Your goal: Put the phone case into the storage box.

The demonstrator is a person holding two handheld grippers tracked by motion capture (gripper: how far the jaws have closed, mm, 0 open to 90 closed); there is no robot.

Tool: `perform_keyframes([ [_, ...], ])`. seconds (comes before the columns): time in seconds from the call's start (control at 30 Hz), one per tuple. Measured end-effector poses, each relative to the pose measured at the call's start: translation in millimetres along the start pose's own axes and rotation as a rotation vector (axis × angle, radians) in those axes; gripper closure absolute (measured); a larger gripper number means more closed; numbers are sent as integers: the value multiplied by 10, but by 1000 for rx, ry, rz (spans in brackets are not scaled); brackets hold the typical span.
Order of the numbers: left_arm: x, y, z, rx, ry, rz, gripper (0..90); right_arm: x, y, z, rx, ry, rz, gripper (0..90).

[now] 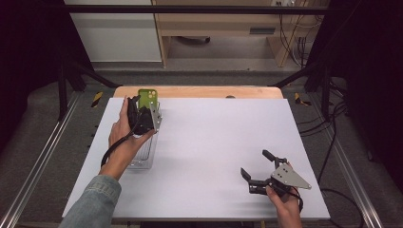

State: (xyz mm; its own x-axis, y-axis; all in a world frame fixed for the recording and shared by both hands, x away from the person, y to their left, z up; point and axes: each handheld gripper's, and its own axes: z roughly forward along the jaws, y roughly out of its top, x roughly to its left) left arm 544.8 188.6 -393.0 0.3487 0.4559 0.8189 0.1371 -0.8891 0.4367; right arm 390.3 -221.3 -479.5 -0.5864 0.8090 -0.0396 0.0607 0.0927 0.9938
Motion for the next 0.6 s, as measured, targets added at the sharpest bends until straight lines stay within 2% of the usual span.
perform_keyframes([
  [0.2, 1, 9, -43, -18, -7, -28, 43, 3, 1, -1, 0, -2, 0, 23],
  [0.43, 65, 18, -119, -43, -31, -127, 44, 7, -3, 6, 2, 2, 0, 23],
  [0.57, 64, -9, -150, -46, -49, -146, 45, 13, -4, 10, 2, 3, -4, 23],
  [0.6, 60, -23, -152, -50, -54, -163, 46, 14, -3, 11, 2, 3, -3, 23],
])
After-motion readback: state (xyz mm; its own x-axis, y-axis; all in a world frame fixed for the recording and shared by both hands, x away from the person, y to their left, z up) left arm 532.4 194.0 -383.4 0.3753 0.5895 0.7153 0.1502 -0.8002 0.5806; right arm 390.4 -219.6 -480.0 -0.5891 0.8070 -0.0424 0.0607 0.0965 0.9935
